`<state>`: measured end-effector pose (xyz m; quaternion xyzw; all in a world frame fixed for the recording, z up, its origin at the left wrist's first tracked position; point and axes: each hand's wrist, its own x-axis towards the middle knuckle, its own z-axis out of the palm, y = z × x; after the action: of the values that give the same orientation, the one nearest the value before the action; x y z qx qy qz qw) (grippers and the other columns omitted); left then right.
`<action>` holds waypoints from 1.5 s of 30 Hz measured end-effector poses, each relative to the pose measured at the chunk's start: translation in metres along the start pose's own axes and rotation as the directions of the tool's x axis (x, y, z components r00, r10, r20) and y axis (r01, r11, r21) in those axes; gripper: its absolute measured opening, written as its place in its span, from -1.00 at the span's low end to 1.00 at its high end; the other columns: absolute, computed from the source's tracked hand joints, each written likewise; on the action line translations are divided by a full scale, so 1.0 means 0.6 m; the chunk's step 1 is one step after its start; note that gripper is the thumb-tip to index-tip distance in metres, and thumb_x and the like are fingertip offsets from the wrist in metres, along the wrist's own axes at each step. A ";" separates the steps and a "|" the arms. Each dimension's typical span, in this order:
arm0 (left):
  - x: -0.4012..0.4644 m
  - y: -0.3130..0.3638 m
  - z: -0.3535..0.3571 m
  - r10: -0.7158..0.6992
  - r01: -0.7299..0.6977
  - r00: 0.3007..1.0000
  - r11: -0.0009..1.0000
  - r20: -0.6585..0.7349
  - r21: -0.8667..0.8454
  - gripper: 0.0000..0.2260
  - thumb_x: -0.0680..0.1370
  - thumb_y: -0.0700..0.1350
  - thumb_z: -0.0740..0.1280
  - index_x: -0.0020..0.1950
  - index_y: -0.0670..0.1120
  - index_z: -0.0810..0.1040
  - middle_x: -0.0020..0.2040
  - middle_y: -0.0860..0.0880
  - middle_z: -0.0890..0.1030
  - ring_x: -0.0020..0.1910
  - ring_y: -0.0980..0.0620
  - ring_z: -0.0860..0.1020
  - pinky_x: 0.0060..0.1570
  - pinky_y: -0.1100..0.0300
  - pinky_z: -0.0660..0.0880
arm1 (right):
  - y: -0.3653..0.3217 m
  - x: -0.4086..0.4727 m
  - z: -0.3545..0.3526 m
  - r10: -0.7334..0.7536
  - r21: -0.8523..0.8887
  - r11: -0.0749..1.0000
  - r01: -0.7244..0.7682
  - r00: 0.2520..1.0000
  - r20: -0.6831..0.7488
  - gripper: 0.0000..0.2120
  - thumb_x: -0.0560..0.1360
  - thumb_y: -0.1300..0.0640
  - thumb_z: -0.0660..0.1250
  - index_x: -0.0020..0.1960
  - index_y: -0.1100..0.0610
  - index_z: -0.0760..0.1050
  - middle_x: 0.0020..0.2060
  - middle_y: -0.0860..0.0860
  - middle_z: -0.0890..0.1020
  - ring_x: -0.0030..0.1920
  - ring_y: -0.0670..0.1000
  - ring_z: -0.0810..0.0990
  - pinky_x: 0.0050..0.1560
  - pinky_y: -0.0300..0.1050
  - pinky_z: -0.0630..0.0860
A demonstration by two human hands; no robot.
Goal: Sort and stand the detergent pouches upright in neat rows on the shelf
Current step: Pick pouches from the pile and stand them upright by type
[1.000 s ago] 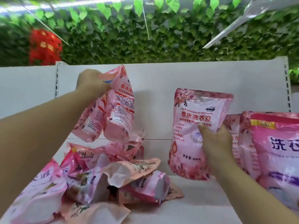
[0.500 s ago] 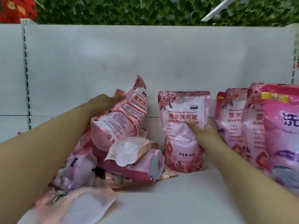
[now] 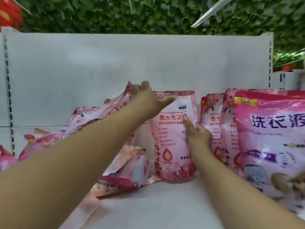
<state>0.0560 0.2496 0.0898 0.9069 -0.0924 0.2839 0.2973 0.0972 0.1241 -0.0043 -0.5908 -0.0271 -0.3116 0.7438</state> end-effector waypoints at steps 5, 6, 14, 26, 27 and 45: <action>0.049 -0.012 0.019 -0.003 -0.017 0.995 0.978 0.097 0.207 -0.49 0.37 0.03 0.48 0.16 -0.15 0.34 0.10 -0.13 0.48 0.01 -0.10 0.46 -0.17 0.13 0.44 | 0.010 0.007 -0.003 0.007 -0.026 1.000 -0.006 0.999 0.042 -0.66 0.50 0.00 0.29 -0.37 0.15 0.36 -0.69 -0.13 0.49 -0.64 -0.27 0.44 -0.53 -0.40 0.34; 0.055 -0.018 0.022 0.049 -0.071 0.994 0.965 0.093 0.253 -0.62 0.35 -0.04 0.51 -0.04 -0.12 0.37 -0.09 -0.07 0.49 -0.13 -0.03 0.44 -0.33 0.18 0.36 | 0.012 0.010 -0.004 0.040 -0.007 0.999 -0.040 0.997 0.058 -0.71 0.50 -0.02 0.28 -0.27 0.16 0.43 -0.57 -0.10 0.57 -0.52 -0.23 0.52 -0.44 -0.40 0.37; 0.110 -0.050 0.054 0.083 -0.088 0.996 0.981 0.036 0.172 -0.61 0.34 -0.16 0.53 -0.31 -0.11 0.27 -0.29 -0.06 0.43 -0.46 -0.02 0.53 -0.53 0.16 0.46 | 0.051 0.031 -0.016 0.432 -0.457 0.862 -0.220 0.792 0.432 -0.32 0.32 0.10 0.50 0.35 0.08 0.29 0.24 0.05 0.51 0.23 0.10 0.48 0.31 0.04 0.38; 0.093 -0.039 0.009 0.251 -0.241 0.966 0.961 -0.067 0.134 -0.56 0.44 0.03 0.41 0.28 -0.03 0.44 0.22 -0.05 0.52 0.15 0.01 0.49 0.04 0.24 0.36 | 0.080 0.063 -0.016 0.345 -0.555 0.809 -0.195 0.921 0.180 -0.45 0.47 0.20 0.35 0.39 0.22 0.23 0.29 0.15 0.45 0.24 0.13 0.47 0.05 -0.19 0.37; 0.077 -0.044 -0.010 0.273 -0.257 0.955 0.957 -0.119 0.137 -0.59 0.45 0.05 0.39 0.26 -0.03 0.46 0.20 -0.04 0.53 0.17 0.02 0.49 0.04 0.24 0.35 | 0.079 0.060 -0.010 0.334 -0.568 0.802 -0.185 0.927 0.170 -0.46 0.48 0.21 0.35 0.39 0.23 0.23 0.28 0.16 0.45 0.23 0.15 0.47 0.06 -0.18 0.38; -0.165 -0.229 -0.032 -0.084 0.121 0.987 0.951 -0.137 0.283 -0.19 0.34 0.46 -0.07 0.49 0.11 -0.14 0.51 0.00 0.11 0.49 0.06 0.00 0.42 0.10 -0.22 | -0.020 -0.107 0.086 0.315 -0.430 0.880 0.202 0.430 0.846 -0.58 0.41 -0.20 0.24 0.25 -0.15 0.42 0.19 -0.22 0.50 0.13 -0.20 0.45 0.13 -0.31 0.31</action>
<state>0.0121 0.3715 -0.0208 0.9249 0.0162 0.3342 0.1805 0.0561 0.1966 -0.0048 -0.8258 -0.3221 0.0815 0.4557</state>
